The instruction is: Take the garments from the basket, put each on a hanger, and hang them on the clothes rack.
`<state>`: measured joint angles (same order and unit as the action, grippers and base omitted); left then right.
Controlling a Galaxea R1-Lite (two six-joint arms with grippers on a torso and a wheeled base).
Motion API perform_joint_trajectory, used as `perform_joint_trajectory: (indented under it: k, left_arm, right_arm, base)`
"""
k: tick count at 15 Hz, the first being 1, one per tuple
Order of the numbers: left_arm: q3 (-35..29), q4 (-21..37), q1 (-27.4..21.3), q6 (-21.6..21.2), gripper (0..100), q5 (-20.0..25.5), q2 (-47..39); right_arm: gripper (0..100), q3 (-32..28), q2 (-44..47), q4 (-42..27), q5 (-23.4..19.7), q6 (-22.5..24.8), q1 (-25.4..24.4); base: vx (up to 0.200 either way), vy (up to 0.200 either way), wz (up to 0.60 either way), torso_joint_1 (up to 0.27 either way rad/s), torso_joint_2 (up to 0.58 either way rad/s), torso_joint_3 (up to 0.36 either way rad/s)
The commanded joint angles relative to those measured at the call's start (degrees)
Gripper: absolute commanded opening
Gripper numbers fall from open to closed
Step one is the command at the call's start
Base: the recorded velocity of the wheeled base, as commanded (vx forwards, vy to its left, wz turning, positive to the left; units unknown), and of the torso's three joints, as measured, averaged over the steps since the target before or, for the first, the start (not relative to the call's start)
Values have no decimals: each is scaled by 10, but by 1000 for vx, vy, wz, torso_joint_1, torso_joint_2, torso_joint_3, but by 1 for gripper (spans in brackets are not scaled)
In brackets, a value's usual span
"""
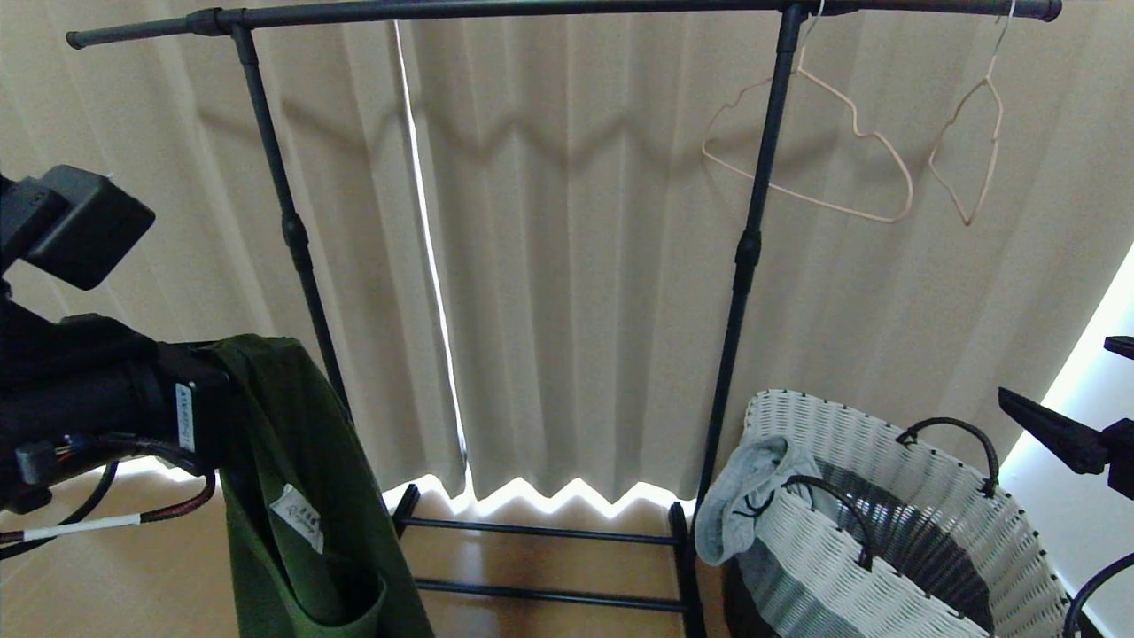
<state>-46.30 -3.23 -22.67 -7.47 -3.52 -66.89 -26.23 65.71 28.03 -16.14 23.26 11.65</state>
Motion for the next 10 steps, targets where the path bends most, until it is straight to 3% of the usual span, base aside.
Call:
perform_joint_trajectory:
  k: [1, 5, 7, 10]
  left_arm:
    - [1, 0, -1, -6, 0, 0, 11]
    - [24, -9, -2, -19, 0, 1, 22]
    - [53, -41, -3, -25, 0, 1, 26]
    - [91, -76, -1, -71, 0, 1, 33]
  right_arm:
    - [100, -5, 5, 0, -4, -2, 0]
    - [100, -1, 2, -2, -4, -13, 0]
    - [100, 0, 3, -4, -2, -25, 0]
    - [100, 0, 3, -5, -1, -27, 0]
  base:
    - [0, 0, 0, 0, 0, 0]
    - [0, 0, 0, 15, -52, -37]
    - [0, 0, 0, 56, -259, -249]
    - [0, 0, 0, 131, -434, -291]
